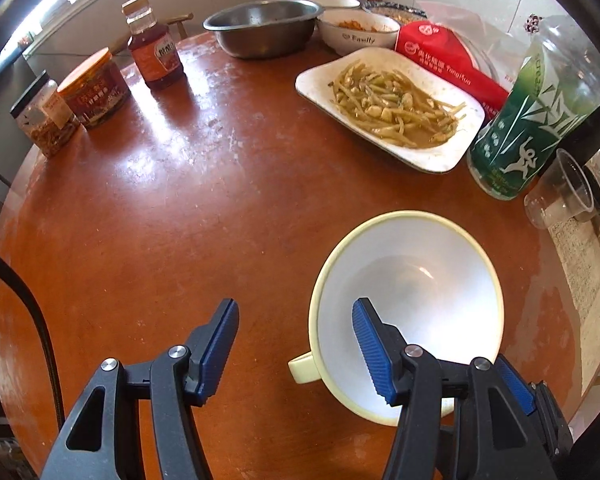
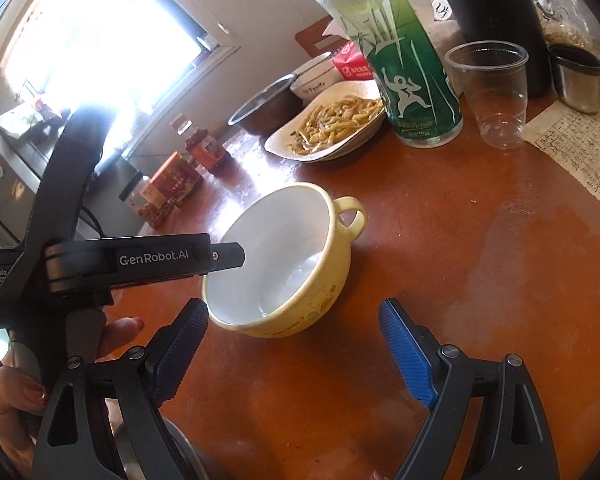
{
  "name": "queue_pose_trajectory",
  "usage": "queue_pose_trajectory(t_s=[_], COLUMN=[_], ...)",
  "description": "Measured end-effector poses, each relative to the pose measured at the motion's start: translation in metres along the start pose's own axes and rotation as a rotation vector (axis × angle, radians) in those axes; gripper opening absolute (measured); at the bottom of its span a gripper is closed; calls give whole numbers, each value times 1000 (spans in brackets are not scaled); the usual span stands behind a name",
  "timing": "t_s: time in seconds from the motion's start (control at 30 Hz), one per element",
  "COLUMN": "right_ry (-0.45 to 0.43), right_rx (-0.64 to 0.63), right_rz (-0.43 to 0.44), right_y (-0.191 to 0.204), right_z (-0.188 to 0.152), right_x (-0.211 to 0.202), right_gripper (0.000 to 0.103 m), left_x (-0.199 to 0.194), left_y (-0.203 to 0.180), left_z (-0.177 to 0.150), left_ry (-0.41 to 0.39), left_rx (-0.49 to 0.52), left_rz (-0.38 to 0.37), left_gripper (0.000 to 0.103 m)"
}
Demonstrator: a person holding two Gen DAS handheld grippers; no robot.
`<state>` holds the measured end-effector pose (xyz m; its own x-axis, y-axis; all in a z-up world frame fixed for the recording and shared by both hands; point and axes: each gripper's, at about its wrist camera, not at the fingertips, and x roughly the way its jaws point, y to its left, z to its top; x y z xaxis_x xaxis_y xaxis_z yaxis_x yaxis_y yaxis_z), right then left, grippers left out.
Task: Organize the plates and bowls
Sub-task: 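Move both grippers to the rim of the yellow two-handled bowl, then grasp the yellow bowl rim with both grippers and lift it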
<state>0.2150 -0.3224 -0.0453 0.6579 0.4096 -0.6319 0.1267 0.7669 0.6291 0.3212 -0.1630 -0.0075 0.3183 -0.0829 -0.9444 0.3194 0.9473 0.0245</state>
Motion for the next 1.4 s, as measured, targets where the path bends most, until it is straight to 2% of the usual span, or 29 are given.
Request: queue_pose_trajectory(t_s=[0.1, 0.23, 0.33, 0.47, 0.5, 0.73, 0.87, 1.0, 1.03, 1.13, 1.4], right_ry=[4, 13, 0, -6, -13, -36, -16, 3, 8, 16, -9], right_rx=[-13, -21, -43, -57, -56, -53, -58, -55, -55, -66, -101], right_rz=[-10, -4, -3, -6, -9, -27, -33, -21, -10, 0, -8], right_y=[2, 2, 3, 2, 0, -11, -9, -9, -8, -4, 5], right_z=[2, 3, 3, 4, 5, 9, 10, 14, 15, 16, 16], right_x=[7, 12, 10, 7, 5, -6, 1, 12, 15, 21, 13], right_gripper=[80, 70, 61, 51, 50, 46, 46, 40, 38, 31, 29], left_x=[7, 14, 18, 18, 18, 15, 11, 10, 10, 10, 5], left_y=[0, 1, 1, -4, -4, -14, -17, -15, -15, -11, 8], left_z=[-1, -2, -4, -9, -9, -19, -25, -34, -35, -34, -34], left_ry=[32, 69, 89, 105, 112, 131, 145, 144, 183, 174, 126], left_rx=[-4, -14, -20, 1, 3, 50, 55, 45, 48, 35, 9], left_rz=[-56, -95, -141, -139, -140, -137, -146, -168, -141, -140, -167], left_gripper=[59, 47, 43, 42, 40, 39, 36, 35, 35, 33, 29])
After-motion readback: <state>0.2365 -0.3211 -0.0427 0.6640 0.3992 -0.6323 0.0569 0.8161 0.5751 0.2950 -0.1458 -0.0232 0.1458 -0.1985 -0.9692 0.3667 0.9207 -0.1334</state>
